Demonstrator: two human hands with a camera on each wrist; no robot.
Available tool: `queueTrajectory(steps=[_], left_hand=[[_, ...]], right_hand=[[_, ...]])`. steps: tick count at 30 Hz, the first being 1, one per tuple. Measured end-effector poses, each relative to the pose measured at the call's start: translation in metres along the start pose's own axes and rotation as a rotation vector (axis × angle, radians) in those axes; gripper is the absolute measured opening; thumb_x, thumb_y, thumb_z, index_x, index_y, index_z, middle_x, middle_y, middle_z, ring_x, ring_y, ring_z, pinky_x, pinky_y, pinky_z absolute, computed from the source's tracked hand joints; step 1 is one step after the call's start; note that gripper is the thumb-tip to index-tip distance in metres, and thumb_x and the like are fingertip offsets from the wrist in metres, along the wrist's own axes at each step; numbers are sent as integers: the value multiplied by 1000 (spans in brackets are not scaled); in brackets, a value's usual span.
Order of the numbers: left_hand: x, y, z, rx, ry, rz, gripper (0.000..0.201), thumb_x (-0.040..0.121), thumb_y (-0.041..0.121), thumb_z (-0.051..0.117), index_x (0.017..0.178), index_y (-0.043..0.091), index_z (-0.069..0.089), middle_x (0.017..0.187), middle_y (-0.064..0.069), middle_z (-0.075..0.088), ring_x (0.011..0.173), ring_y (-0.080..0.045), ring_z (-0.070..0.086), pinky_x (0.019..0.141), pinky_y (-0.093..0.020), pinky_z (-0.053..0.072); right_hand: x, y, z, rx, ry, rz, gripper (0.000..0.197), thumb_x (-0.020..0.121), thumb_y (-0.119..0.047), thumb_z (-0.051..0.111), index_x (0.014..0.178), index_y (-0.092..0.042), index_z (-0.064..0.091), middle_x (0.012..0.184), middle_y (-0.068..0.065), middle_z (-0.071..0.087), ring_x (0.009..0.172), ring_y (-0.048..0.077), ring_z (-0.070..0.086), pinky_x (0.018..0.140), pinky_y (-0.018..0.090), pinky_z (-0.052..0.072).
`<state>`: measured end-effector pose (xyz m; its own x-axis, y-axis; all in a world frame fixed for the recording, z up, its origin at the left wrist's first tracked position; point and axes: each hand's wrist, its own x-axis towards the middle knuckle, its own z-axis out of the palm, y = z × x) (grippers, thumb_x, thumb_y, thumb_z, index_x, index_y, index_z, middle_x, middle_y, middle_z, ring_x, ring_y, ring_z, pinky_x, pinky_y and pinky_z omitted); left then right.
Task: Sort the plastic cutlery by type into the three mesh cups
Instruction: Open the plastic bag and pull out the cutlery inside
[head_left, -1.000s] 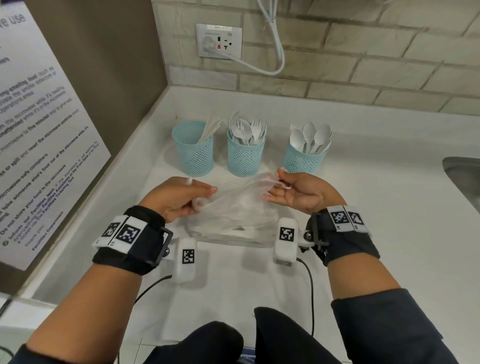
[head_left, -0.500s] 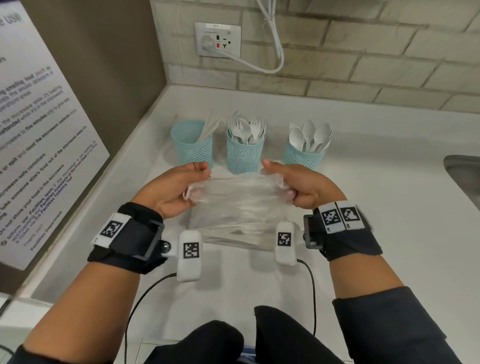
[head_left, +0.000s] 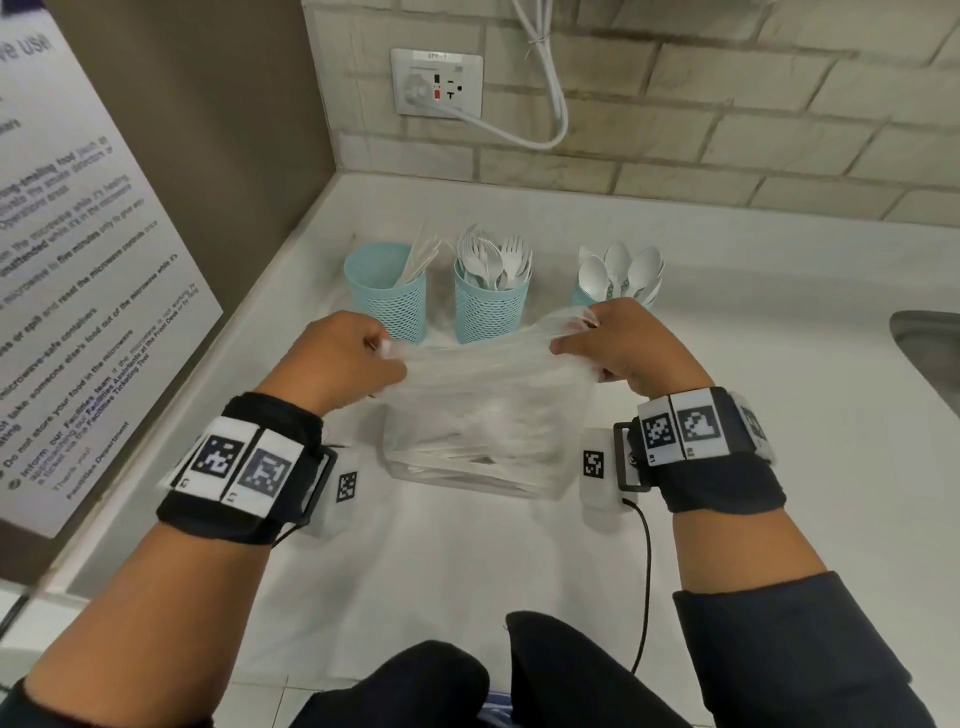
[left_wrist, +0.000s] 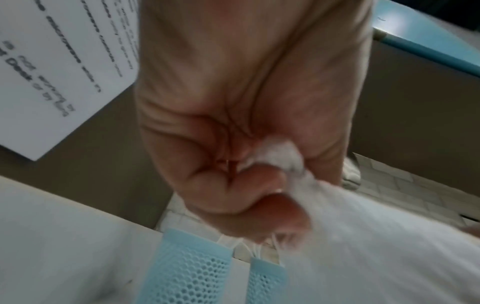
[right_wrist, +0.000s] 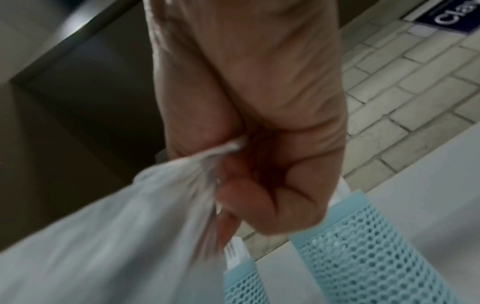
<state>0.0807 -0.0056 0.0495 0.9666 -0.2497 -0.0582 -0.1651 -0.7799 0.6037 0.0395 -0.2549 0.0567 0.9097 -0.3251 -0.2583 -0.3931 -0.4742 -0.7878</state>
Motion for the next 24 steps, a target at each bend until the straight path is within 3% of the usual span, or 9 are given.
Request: queueTrajectory(steps=[2, 7, 10, 13, 16, 19, 21, 23, 24], left_hand=[[0, -3, -4, -8, 22, -53, 13, 74, 16, 71, 72, 12, 58, 68, 1, 54, 61, -12, 48, 59, -23, 38], [-2, -5, -11, -13, -58, -76, 21, 73, 11, 74, 67, 20, 56, 69, 3, 52, 62, -12, 47, 56, -21, 38], [-4, 2, -9, -44, -79, -29, 17, 73, 14, 76, 68, 17, 61, 67, 2, 58, 63, -14, 52, 58, -20, 42], [-8, 13, -6, -427, -194, -122, 18, 81, 25, 70, 75, 9, 67, 71, -4, 68, 57, -6, 60, 62, -17, 53], [-8, 14, -7, -734, -260, -208, 13, 86, 19, 61, 81, 8, 64, 70, 1, 71, 55, 1, 63, 59, -13, 55], [-7, 6, -8, -1015, -257, -303, 12, 87, 15, 58, 83, 6, 63, 69, 2, 72, 60, -1, 66, 57, -14, 55], [-5, 1, -8, -1244, -263, -407, 11, 76, 18, 70, 75, 7, 67, 70, -2, 71, 62, -6, 68, 56, -20, 57], [-5, -4, -7, -1440, -327, -458, 34, 39, 16, 92, 65, 8, 72, 74, -6, 70, 67, -14, 70, 57, -28, 58], [-5, -7, -5, -1501, -357, -455, 47, 22, 14, 95, 63, 6, 73, 75, -8, 70, 69, -16, 70, 58, -31, 59]], right_hand=[[0, 3, -5, -15, -14, 18, 29, 80, -9, 70, 64, -9, 46, 59, 6, 42, 53, 16, 42, 50, 22, 41], [-2, 7, -10, 19, 64, 35, 15, 79, 1, 66, 72, -4, 53, 61, 7, 49, 52, 14, 49, 45, 19, 49], [-2, 5, -7, 109, -8, -2, 13, 77, 5, 66, 80, -4, 58, 65, 13, 51, 49, 17, 54, 54, 24, 55], [-4, 2, -10, 263, -136, -7, 10, 78, -4, 71, 81, -1, 62, 61, 6, 63, 49, 9, 59, 53, 19, 54], [-4, 8, -14, 438, -191, -7, 8, 85, -2, 62, 78, -3, 60, 59, 3, 64, 43, 6, 52, 44, 15, 45], [-2, 16, -17, 645, -235, 75, 17, 92, 2, 49, 80, -7, 57, 59, 1, 66, 43, 4, 57, 46, 16, 50], [-1, 23, -17, 803, -276, 159, 18, 94, -1, 45, 85, -10, 57, 62, -3, 70, 55, 3, 67, 51, 21, 56], [0, 31, -13, 959, -291, 222, 20, 95, -3, 41, 87, -12, 57, 64, -5, 71, 60, 4, 69, 53, 26, 58], [0, 35, -11, 1026, -279, 253, 20, 96, -4, 40, 86, -12, 56, 63, -5, 71, 59, 5, 69, 52, 27, 58]])
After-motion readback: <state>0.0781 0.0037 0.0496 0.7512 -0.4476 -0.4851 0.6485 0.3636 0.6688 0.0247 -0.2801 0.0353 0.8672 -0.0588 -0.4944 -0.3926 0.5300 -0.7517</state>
